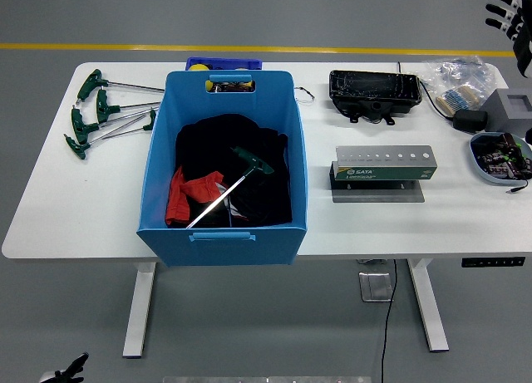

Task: Lift tool from toolbox,place it in box,lift tool from toolbox,place it in box

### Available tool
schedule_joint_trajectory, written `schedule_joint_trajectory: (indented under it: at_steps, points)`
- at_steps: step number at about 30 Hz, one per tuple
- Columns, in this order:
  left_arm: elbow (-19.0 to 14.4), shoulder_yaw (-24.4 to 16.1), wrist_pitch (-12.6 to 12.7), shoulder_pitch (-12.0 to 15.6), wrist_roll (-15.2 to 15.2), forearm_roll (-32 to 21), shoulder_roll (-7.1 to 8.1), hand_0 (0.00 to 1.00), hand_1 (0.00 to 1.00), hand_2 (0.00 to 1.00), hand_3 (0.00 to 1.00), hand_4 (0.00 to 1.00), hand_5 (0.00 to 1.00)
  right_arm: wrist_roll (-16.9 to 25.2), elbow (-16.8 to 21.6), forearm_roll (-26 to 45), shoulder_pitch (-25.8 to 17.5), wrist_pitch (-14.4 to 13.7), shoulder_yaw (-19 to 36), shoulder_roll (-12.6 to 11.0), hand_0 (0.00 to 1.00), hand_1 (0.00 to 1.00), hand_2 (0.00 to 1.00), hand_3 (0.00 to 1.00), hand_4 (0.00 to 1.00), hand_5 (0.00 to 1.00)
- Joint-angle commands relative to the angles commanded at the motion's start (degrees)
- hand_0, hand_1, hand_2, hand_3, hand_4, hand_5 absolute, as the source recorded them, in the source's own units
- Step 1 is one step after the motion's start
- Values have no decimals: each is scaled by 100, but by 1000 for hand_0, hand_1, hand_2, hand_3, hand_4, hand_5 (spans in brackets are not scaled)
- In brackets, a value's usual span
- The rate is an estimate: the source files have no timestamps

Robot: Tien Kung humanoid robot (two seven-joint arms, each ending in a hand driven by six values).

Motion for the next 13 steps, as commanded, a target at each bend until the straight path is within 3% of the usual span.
schedule_joint_trajectory:
  at_steps: [5,13]
  points:
    - [-8,-11,0,10,8,7,-5,696,690,734,696,714,621,-13,257,-280,-155,-41,86,-50,841,830,867,938,998,937]
    - [-14,60,-6,12,-38,-114,-4,695,690,733,696,717,618,-25,1452,-1019,-839,-128,680,-275,838,833,868,921,998,936]
